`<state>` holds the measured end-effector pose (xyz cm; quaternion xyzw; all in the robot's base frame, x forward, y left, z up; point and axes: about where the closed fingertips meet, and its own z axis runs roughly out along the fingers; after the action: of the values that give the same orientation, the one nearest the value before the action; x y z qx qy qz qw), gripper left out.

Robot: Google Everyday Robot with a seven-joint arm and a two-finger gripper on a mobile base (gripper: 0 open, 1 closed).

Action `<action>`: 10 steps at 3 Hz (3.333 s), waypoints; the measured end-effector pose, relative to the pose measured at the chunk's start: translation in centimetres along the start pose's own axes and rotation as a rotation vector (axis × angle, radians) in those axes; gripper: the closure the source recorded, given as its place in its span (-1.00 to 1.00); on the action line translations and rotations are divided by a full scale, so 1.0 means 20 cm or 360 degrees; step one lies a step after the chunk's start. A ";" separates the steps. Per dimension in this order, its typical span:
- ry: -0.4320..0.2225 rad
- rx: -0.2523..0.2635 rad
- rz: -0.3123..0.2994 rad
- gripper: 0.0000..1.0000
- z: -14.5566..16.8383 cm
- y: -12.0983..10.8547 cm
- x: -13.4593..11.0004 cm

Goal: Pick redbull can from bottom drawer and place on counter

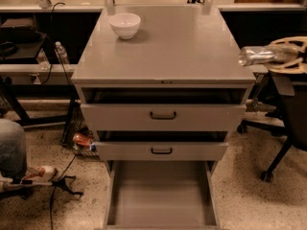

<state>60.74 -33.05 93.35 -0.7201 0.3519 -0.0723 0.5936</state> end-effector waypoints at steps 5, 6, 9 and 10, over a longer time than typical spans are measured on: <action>-0.0010 -0.0104 0.0331 1.00 0.36 -0.20 -0.17; 0.0033 -0.0210 0.0449 1.00 0.43 -0.21 -0.17; 0.0117 -0.0491 0.0702 1.00 0.70 -0.20 0.03; 0.0194 -0.0465 0.0755 1.00 0.75 -0.20 0.13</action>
Offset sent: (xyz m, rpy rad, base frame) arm 0.0120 0.0264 -0.0042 -0.0134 0.0865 0.0541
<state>72.09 -22.29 91.88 -0.6899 0.5522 0.0771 0.4616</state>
